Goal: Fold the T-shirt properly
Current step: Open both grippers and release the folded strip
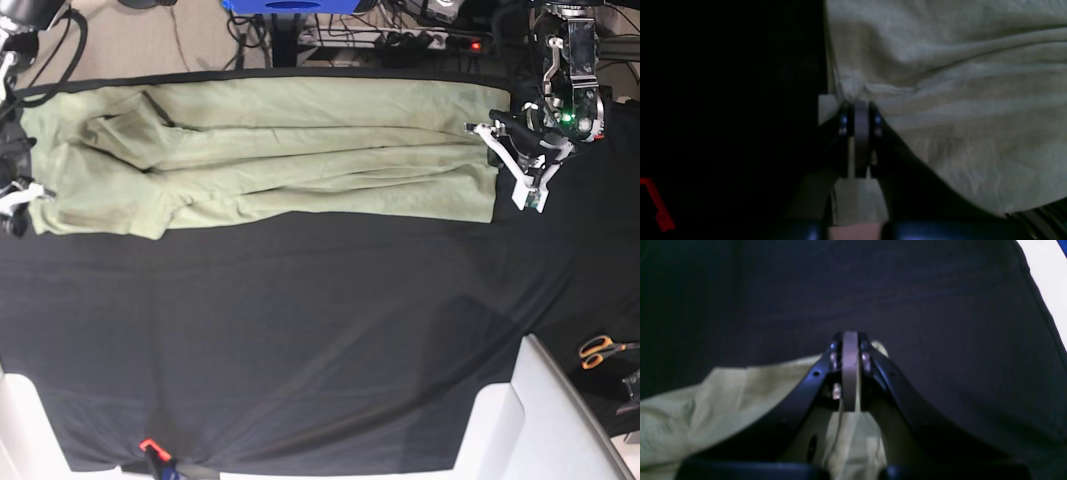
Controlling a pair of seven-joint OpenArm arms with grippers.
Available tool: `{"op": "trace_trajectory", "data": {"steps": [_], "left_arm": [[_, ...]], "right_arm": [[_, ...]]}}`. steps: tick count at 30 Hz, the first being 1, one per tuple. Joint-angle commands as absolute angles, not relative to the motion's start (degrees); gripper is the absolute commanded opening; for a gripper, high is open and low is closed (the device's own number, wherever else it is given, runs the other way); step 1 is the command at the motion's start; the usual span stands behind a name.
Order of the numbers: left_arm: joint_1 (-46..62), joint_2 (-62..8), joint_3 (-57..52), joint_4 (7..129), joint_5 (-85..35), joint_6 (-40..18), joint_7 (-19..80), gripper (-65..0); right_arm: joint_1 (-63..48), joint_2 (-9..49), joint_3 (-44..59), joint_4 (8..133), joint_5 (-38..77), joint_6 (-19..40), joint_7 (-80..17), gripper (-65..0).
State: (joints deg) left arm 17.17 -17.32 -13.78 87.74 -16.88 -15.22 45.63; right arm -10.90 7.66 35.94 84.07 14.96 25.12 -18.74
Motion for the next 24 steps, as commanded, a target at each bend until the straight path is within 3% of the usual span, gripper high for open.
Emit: {"op": "trace_trajectory", "data": {"steps": [1, 8, 9, 14, 16, 19, 22, 24], "left_arm": [[17.01, -17.98, -14.11, 88.57, -16.92, -15.16, 44.70, -65.0], [17.01, -17.98, -14.20, 89.71, -17.01, -15.16, 44.97, -65.0], [17.27, -17.98, -14.29, 89.98, -16.92, -15.16, 45.05, -61.4], [20.35, -18.24, -14.64, 94.46, -17.27, -15.16, 45.14, -18.8], [22.37, -18.24, -14.73, 99.38, -17.45, -15.16, 45.14, -8.4], [24.75, -17.80, -17.71, 105.01, -17.63, -15.16, 45.23, -1.0], [24.57, -14.99, -25.98, 104.92, -22.20, -15.43, 45.23, 0.0], [24.48, -14.81, -31.25, 100.35, -29.41, -19.65, 44.88, 0.0]], "right_arm": [[-10.59, 8.57, 36.26, 85.58, 15.69, 25.10, -18.33, -64.2], [-10.86, 8.57, 36.26, 85.58, 15.87, 25.19, -22.37, -64.2], [-10.86, 8.57, 36.26, 85.58, 15.87, 25.19, -22.37, -64.2], [-11.47, 8.57, 36.18, 85.58, 15.87, 25.19, -22.46, -64.2], [-11.65, 8.31, 35.03, 85.58, 15.87, 25.19, -22.46, -64.2], [-13.05, 8.31, 32.40, 86.37, 15.78, 25.19, -22.46, -64.2], [-14.99, 8.22, 29.41, 88.40, 15.78, 25.19, -22.46, -64.2], [-15.87, 8.13, 28.00, 89.27, 15.78, 25.10, -22.37, -64.2]]}}
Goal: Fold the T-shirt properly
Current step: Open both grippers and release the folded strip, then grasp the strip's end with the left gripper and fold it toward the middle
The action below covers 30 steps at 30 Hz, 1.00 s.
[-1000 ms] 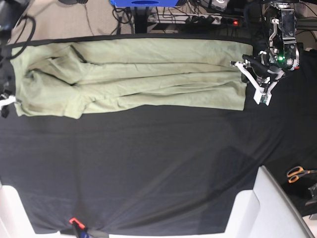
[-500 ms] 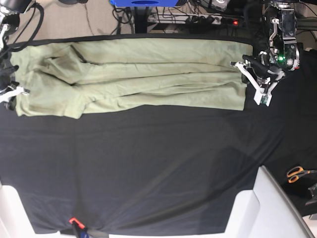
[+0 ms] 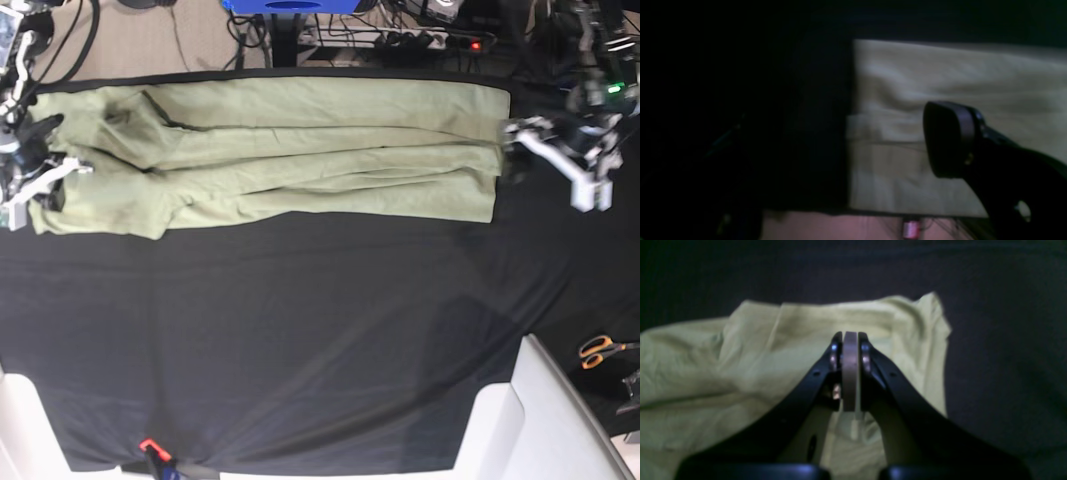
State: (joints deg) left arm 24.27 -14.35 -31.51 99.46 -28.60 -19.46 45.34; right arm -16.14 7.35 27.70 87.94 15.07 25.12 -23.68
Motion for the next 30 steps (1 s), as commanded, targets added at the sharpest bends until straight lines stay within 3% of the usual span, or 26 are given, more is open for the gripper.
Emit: {"op": "trace_trajectory", "data": {"steps": [1, 6, 17, 25, 27, 30], "left_arm": [[24.22, -15.08, -32.04, 97.19, -32.75, -23.52, 44.79, 0.0], [21.23, -16.84, -31.69, 81.71, -36.97, -39.78, 40.66, 0.0], [16.92, -15.60, -27.56, 69.67, -36.97, -40.00, 31.78, -0.2], [14.46, -15.52, -25.80, 62.90, -36.97, -40.00, 30.81, -0.8], [14.46, -15.52, -25.80, 62.81, -36.97, -40.00, 30.81, -6.6], [14.46, -15.60, -25.80, 62.73, -36.97, -40.00, 30.81, -25.7]], "right_arm": [[-16.31, 7.78, 27.65, 89.45, 15.78, 25.10, -22.37, -64.2], [-17.63, 5.93, 28.09, 90.15, 15.69, 25.10, -22.37, -64.2], [-19.03, 5.85, 27.74, 91.47, 15.69, 25.10, -22.37, -64.2], [-19.12, 6.20, 28.18, 91.47, 15.69, 25.10, -22.37, -64.2], [-19.12, 6.20, 28.18, 91.47, 15.69, 25.10, -22.37, -64.2], [-19.12, 6.20, 28.18, 91.47, 15.69, 25.10, -22.37, -64.2]]}}
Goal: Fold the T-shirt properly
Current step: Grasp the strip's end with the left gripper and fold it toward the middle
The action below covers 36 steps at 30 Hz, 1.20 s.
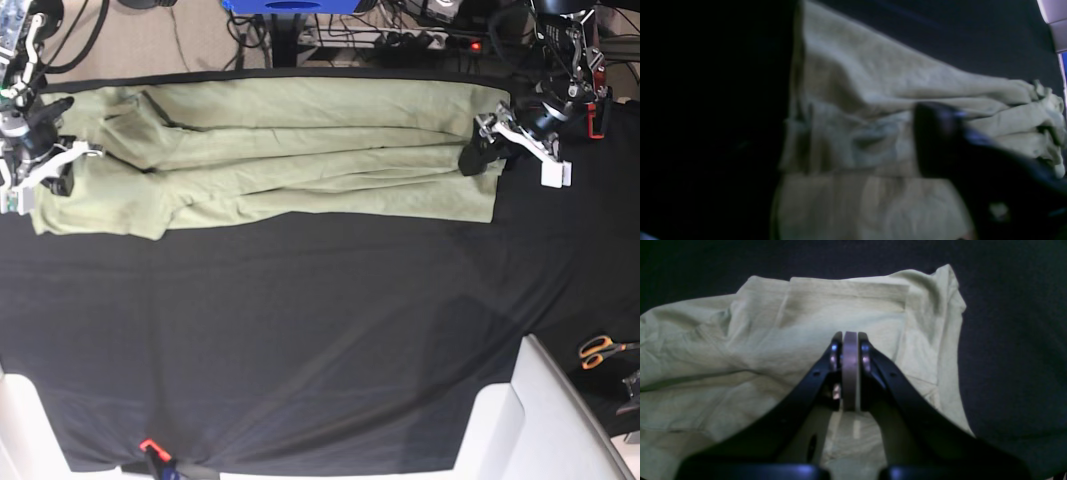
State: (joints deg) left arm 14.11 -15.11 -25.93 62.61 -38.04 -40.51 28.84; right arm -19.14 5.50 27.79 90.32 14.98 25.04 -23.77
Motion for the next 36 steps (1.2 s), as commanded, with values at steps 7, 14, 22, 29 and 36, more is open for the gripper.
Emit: {"op": "trace_trajectory", "data": {"steps": [7, 14, 22, 29, 36], "left_arm": [[14.37, -15.96, -26.33, 62.20, -36.97, -40.00, 30.81, -65.0], [13.76, -15.96, -27.91, 70.73, -28.70, -36.26, 30.64, -65.0], [13.85, -15.52, -34.68, 82.51, -9.54, -35.65, 30.64, -65.0], [18.95, -6.64, -28.70, 97.19, 6.90, -30.37, 30.90, -65.0], [22.11, -1.19, -12.18, 99.47, 14.46, -24.04, 30.90, -65.0]], "right_arm": [[-19.12, 6.02, 28.18, 91.47, 15.69, 25.10, -22.37, -64.2], [-19.21, 6.02, 28.18, 91.47, 15.69, 25.10, -22.37, -64.2], [-20.00, 5.93, 28.26, 92.79, 15.69, 25.10, -22.37, -64.2], [-20.70, 5.93, 28.26, 95.60, 15.69, 25.10, -22.37, -64.2], [-20.79, 5.85, 28.26, 96.92, 15.69, 25.10, -22.37, -64.2]]}}
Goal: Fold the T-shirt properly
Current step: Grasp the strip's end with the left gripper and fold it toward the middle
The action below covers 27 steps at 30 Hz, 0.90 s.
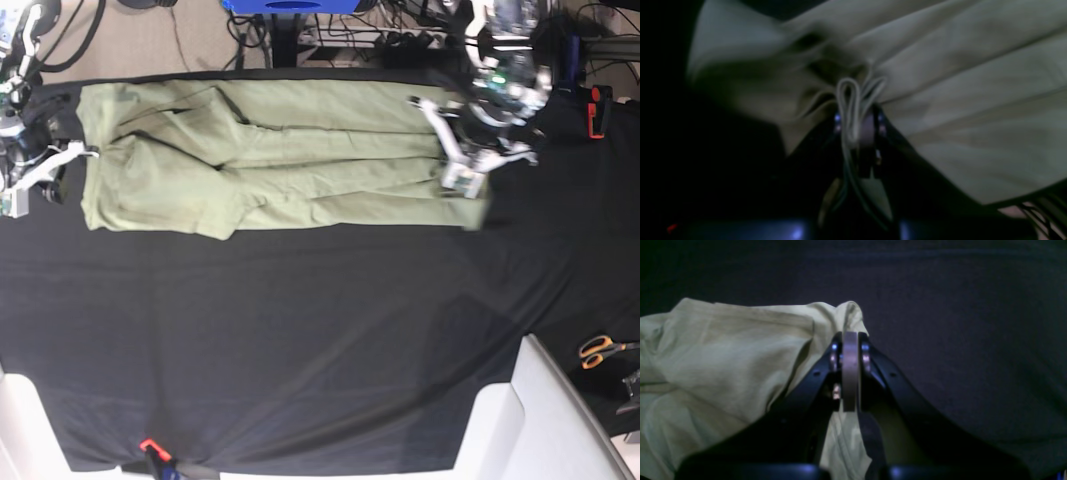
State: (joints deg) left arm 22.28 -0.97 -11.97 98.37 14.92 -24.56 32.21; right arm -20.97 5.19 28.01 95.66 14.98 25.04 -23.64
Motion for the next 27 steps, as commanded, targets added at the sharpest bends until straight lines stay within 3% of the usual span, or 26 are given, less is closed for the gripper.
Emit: {"op": "trace_trajectory", "data": {"steps": [1, 9, 27], "left_arm": [[22.20, -1.01, -10.51, 99.47, 14.29, -23.52, 30.90, -65.0], [20.79, -0.92, 2.59, 98.86, 14.29, -16.57, 31.08, -65.0], [18.42, 1.01, 8.66, 92.79, 14.73, -16.57, 31.16, -65.0]], "right_arm": [[-20.79, 5.85, 28.26, 96.92, 15.69, 25.10, -22.37, -64.2], [-20.79, 5.85, 28.26, 96.92, 15.69, 25.10, -22.37, -64.2], [-20.79, 5.85, 28.26, 96.92, 15.69, 25.10, -22.37, -64.2]]}}
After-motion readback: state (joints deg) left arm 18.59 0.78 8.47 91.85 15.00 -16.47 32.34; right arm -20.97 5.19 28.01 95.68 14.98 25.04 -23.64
